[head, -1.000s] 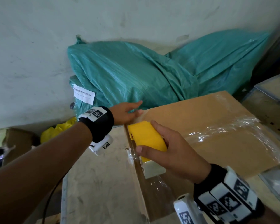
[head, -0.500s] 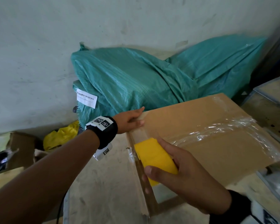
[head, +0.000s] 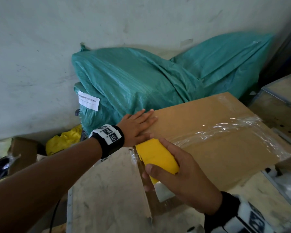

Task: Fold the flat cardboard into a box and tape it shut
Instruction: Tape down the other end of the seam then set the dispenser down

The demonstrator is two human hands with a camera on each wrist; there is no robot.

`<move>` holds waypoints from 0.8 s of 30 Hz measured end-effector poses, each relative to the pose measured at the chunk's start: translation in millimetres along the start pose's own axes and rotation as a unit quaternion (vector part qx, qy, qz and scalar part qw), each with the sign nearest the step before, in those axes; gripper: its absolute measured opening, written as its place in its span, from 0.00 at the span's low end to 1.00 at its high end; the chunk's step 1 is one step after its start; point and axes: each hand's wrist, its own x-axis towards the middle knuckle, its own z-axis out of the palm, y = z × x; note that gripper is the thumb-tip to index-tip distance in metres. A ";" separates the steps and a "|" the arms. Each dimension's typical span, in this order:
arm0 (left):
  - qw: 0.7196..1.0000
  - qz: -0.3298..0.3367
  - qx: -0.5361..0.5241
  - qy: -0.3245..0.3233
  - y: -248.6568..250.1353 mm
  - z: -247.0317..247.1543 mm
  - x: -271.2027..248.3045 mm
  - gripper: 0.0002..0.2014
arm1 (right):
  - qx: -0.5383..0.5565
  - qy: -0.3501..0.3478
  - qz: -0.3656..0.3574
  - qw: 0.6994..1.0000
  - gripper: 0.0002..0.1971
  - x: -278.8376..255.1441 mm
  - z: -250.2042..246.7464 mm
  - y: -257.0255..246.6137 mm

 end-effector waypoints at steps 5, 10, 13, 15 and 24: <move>1.000 0.003 -0.022 -0.015 -2.1 -1.6 2.3 0.39 | 0.058 -0.039 -0.010 0.997 0.30 -8.8 -3.1 -9.9; 0.999 -0.005 -0.022 -0.024 -2.4 -4.1 2.1 0.37 | 0.048 -0.035 0.008 0.998 0.30 -44.5 -12.4 0.3; 1.000 -0.005 -0.020 -0.023 -0.3 -3.8 1.5 0.37 | 0.074 -0.035 0.005 0.997 0.23 -59.0 -11.9 -1.8; 0.999 -0.006 -0.019 -0.032 0.5 -5.3 1.6 0.39 | 0.094 -0.039 0.001 0.995 0.21 -62.9 -9.9 -3.5; 0.990 -0.014 -0.139 0.009 44.7 -13.8 -24.0 0.42 | 0.051 0.026 0.016 0.998 0.35 -54.5 -6.1 13.2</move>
